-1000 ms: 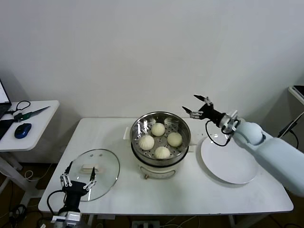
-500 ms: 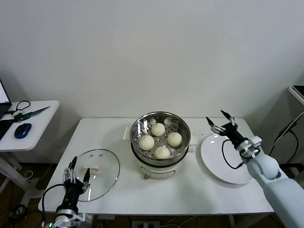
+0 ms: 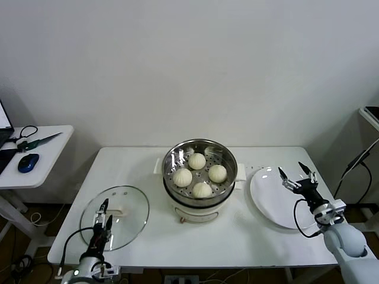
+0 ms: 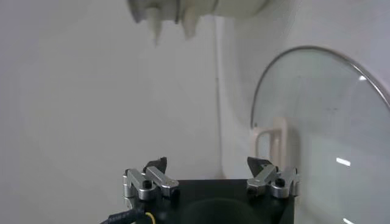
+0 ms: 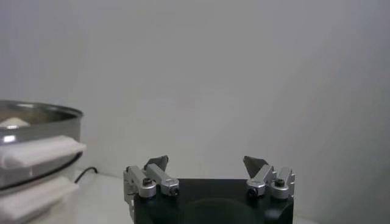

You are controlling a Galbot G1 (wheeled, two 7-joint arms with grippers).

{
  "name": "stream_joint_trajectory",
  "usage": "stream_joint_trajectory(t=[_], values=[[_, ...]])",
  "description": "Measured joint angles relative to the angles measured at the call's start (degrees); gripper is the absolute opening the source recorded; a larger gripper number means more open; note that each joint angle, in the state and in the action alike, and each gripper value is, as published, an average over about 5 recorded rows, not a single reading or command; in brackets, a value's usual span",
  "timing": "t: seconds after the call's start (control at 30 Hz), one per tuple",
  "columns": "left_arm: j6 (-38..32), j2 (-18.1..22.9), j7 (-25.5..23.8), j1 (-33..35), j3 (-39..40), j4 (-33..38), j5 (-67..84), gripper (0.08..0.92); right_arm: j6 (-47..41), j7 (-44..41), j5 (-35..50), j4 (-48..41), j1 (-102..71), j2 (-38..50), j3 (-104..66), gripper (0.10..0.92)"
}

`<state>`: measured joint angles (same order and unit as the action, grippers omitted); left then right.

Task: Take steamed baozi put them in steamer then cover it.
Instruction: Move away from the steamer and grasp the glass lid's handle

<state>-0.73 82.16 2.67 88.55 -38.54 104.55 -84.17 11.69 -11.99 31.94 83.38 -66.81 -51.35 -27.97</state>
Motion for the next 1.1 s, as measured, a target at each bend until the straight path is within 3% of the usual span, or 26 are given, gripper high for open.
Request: stream_joint_trajectory(t=[0.97,1.1], values=[[1.1,-2.3,5.5,-13.2,1.9,-16.5,-2.7,0.823,0.1,-1.3,-5.9,-2.5,-3.0,-3.4,-1.6,0.823],[1.0,-2.7,5.8,-14.1,2.2,-17.4,-1.8,0.772,0.2,-1.5,-6.7,-2.8,-3.1,-4.0,-1.4,0.823]])
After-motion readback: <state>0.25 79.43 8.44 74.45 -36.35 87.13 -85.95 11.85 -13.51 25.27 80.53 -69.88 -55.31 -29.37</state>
